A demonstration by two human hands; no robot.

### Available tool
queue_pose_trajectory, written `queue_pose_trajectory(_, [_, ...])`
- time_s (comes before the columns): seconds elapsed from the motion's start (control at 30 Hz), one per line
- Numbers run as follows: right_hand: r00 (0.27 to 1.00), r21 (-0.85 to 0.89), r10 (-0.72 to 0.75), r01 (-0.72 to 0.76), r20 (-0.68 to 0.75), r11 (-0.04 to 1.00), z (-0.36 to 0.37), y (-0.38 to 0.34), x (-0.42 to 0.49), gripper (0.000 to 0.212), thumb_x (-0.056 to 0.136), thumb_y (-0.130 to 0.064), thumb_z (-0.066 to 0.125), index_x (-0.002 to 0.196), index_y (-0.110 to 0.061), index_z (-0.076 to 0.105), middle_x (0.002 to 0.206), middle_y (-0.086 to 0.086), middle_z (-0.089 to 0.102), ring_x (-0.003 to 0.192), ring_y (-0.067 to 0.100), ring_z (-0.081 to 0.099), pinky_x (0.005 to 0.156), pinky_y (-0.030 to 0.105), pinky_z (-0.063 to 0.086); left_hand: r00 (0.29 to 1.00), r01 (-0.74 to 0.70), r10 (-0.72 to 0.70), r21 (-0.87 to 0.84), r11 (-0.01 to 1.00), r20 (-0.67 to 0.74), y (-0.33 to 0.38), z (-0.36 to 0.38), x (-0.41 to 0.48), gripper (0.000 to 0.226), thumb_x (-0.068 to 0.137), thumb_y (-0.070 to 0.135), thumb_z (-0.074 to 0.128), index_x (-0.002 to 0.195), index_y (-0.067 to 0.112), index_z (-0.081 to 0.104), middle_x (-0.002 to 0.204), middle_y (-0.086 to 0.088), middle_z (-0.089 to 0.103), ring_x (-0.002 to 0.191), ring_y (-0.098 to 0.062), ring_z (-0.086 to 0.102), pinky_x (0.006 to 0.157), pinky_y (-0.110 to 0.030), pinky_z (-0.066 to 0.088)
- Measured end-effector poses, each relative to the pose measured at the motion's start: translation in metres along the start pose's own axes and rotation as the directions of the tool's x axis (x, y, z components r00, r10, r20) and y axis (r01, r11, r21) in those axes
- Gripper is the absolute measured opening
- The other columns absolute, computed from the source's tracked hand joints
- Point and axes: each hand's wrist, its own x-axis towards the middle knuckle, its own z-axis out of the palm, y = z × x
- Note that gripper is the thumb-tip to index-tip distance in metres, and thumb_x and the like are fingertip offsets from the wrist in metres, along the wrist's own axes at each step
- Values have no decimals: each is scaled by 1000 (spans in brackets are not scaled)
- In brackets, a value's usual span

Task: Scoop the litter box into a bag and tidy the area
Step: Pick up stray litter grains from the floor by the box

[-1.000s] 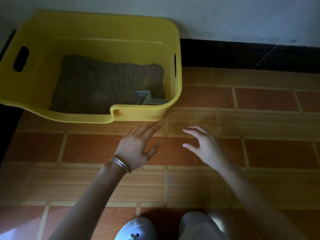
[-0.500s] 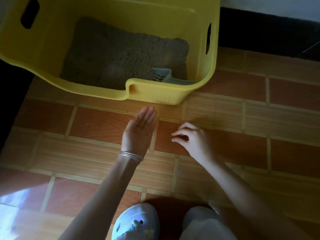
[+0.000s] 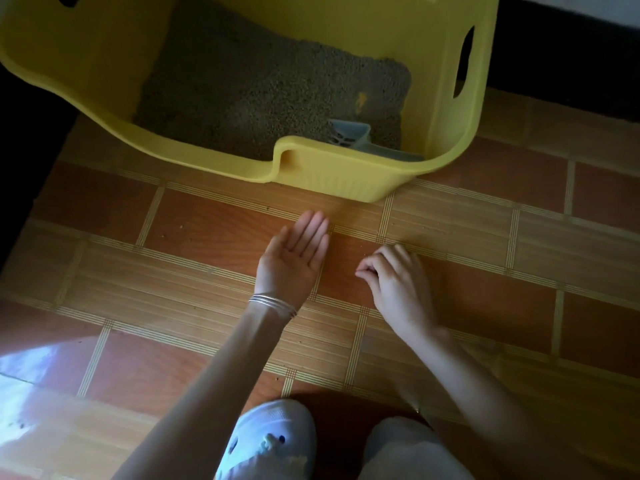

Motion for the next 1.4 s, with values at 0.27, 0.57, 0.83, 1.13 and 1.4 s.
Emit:
queue_pose_trajectory(0.27, [997,460,50,-22,-50,887,-26,-34,34,20,82,-28,62,79,-10,70,80,0,63,80,17,56,74,26,45,992,114,-110,-82,990,60,-23,14,0,40,88,19,38,99,0,71,112,-15,67,102,-23,66,88,-32,50])
queue_pose_trajectory(0.57, [969,334,248,-237,9,912,-13,21,16,29,72,-39,70,94,-20,73,87,0,59,86,23,57,75,40,49,999,45,-45,-183,982,4,-15,6,4,42,97,17,33,99,-2,70,113,-15,66,103,-25,65,97,-36,47])
queue_pose_trajectory(0.83, [975,211,198,-173,-99,962,3,14,16,28,68,-48,68,87,-28,74,71,-8,56,76,19,54,66,46,43,999,38,-37,-78,996,13,-17,2,2,42,98,19,33,101,-1,70,115,-15,66,105,-23,64,93,-35,49])
queue_pose_trajectory(1.13, [967,90,202,-190,-152,978,9,1,18,16,80,-39,64,76,-25,70,64,-12,42,69,20,46,63,33,33,1000,19,-20,-55,998,-15,-20,1,4,42,98,19,32,101,0,70,113,-14,66,105,-23,64,92,-33,50])
queue_pose_trajectory(1.4, [980,241,117,-76,-162,968,-2,-17,22,16,86,-26,60,77,-13,63,70,-13,38,71,15,42,64,35,39,996,84,-85,-31,996,-35,-31,6,4,39,100,21,28,110,2,61,110,-12,67,103,-21,64,95,-30,47])
